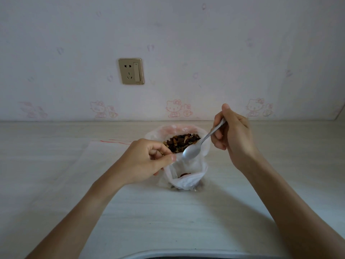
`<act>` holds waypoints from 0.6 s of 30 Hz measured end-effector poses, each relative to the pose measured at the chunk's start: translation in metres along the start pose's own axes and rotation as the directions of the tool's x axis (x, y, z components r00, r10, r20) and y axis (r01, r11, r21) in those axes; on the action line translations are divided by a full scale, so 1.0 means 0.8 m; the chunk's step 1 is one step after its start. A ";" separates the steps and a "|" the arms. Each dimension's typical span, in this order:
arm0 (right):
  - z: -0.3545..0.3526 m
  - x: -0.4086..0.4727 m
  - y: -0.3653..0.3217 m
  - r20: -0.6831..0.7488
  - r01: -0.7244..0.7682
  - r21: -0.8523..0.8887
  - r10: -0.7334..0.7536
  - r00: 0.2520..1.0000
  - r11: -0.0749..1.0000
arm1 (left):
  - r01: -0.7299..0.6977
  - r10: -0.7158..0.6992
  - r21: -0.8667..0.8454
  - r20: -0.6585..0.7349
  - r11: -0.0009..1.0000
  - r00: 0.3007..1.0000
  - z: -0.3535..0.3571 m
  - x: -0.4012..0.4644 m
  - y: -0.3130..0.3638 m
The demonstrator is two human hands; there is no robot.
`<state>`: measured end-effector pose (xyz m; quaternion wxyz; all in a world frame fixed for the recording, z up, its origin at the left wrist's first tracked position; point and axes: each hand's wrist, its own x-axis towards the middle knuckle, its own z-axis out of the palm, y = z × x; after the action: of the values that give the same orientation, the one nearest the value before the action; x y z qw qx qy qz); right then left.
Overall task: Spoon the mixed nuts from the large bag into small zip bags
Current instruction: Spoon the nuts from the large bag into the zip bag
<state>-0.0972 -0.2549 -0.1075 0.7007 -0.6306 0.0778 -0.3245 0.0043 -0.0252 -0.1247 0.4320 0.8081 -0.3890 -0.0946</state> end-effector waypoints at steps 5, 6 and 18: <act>-0.007 0.006 0.009 -0.137 -0.219 0.041 0.223 0.965 0.975 | 0.052 -0.054 -0.018 -0.140 0.998 0.989 -0.007 0.006 -0.009; -0.007 0.007 0.010 -0.150 -0.225 0.020 0.225 0.963 0.974 | 0.063 -0.066 -0.018 -0.229 0.998 0.971 -0.008 0.009 -0.013; 0.002 0.007 0.024 -0.034 0.028 -0.484 -0.051 0.998 0.875 | 0.265 -0.290 -0.119 -0.373 0.957 0.881 0.019 0.056 -0.050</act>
<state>-0.0855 -0.2570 -0.1234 0.5124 -0.7794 0.1594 -0.3233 0.0491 -0.0538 -0.1567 0.5080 0.8438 -0.1732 -0.0070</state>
